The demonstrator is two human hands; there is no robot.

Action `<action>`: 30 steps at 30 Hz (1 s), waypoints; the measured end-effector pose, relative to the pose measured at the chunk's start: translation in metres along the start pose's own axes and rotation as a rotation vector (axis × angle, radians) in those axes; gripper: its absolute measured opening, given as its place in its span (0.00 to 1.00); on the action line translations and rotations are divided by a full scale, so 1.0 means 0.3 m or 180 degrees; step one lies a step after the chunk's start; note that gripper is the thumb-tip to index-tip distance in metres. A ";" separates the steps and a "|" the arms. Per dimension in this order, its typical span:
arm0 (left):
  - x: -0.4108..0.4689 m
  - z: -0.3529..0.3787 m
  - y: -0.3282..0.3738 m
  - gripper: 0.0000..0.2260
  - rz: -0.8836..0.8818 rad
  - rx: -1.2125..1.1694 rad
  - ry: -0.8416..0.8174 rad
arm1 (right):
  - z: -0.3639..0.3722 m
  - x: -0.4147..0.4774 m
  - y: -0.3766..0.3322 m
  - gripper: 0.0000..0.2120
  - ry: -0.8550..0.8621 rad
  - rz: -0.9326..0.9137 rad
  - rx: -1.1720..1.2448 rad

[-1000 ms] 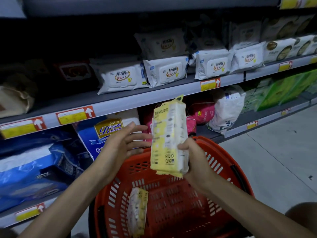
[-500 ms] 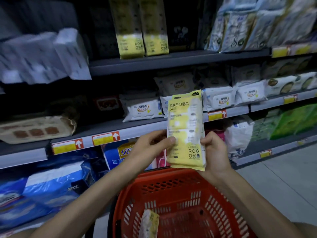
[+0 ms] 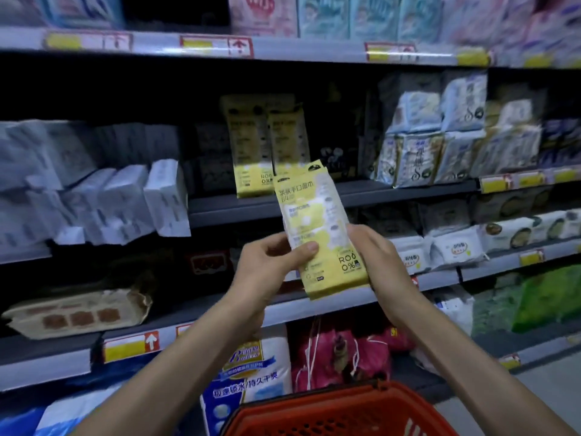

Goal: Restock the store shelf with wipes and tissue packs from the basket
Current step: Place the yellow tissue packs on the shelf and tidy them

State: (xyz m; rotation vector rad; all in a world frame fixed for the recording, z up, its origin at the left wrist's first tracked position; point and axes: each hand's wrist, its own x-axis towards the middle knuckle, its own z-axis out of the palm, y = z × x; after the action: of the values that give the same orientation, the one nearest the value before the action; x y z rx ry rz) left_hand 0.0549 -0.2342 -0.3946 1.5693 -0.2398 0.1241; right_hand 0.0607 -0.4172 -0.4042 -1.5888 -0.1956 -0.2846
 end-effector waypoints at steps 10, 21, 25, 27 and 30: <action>0.346 -0.023 0.184 0.17 0.0657 0.0226 0.0616 | 0.070 0.327 -0.156 0.22 0.0070 -0.0838 -0.0532; 0.619 -0.016 0.144 0.23 0.0485 0.0715 0.1427 | 0.134 0.664 -0.102 0.22 0.0192 -0.0592 -0.1091; 0.608 -0.023 0.138 0.26 0.0393 0.0831 0.1318 | 0.135 0.635 -0.101 0.28 0.0411 -0.0681 -0.1334; 0.586 -0.032 0.141 0.29 0.0279 0.0847 0.1196 | 0.132 0.612 -0.108 0.35 0.0504 -0.0597 -0.1467; 0.535 -0.048 0.149 0.31 0.0215 0.1078 0.0991 | 0.122 0.561 -0.123 0.39 0.0556 -0.0479 -0.1721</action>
State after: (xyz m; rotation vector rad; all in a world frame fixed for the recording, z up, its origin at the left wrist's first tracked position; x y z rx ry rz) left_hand 0.2016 -0.2316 -0.3142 1.8500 -0.0257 0.4781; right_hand 0.2123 -0.3878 -0.3194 -2.0737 -0.1058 -0.6308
